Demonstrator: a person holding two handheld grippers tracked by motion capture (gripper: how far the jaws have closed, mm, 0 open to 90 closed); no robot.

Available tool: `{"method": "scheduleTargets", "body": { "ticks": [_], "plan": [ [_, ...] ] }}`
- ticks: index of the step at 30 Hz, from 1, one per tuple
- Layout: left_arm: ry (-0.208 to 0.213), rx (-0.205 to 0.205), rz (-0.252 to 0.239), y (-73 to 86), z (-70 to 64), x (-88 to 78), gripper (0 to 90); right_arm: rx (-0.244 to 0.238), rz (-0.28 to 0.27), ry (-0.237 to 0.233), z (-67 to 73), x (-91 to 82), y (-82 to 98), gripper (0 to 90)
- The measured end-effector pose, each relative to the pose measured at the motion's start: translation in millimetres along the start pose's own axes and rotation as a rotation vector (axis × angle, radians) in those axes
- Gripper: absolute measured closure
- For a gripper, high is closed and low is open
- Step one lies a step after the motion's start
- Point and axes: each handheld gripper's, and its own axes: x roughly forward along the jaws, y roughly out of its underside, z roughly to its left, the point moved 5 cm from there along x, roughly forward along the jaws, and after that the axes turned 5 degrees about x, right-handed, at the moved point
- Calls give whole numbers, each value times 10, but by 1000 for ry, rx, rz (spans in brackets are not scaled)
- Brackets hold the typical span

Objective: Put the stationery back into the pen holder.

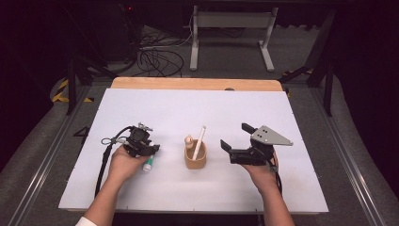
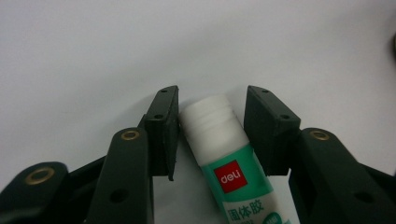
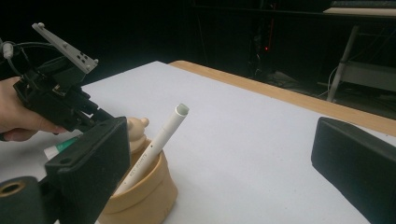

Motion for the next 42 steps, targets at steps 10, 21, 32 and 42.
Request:
{"method": "scheduleTargets", "body": {
  "ticks": [10, 21, 32, 42],
  "plan": [
    [-38, 34, 15, 6, -26, 6, 574, -5, 7, -5, 18, 8, 2, 60],
    [7, 101, 34, 17, -84, -18, 645, -11, 19, -14, 61, 23, 7, 75],
    [132, 118, -131, -113, -223, -203, 650, -29, -2, -44, 145, 23, -22, 95],
    [225, 126, -301, -231, -370, -516, 650, -38, 9, -117, 366, 131, 21, 132]
  ]
}}
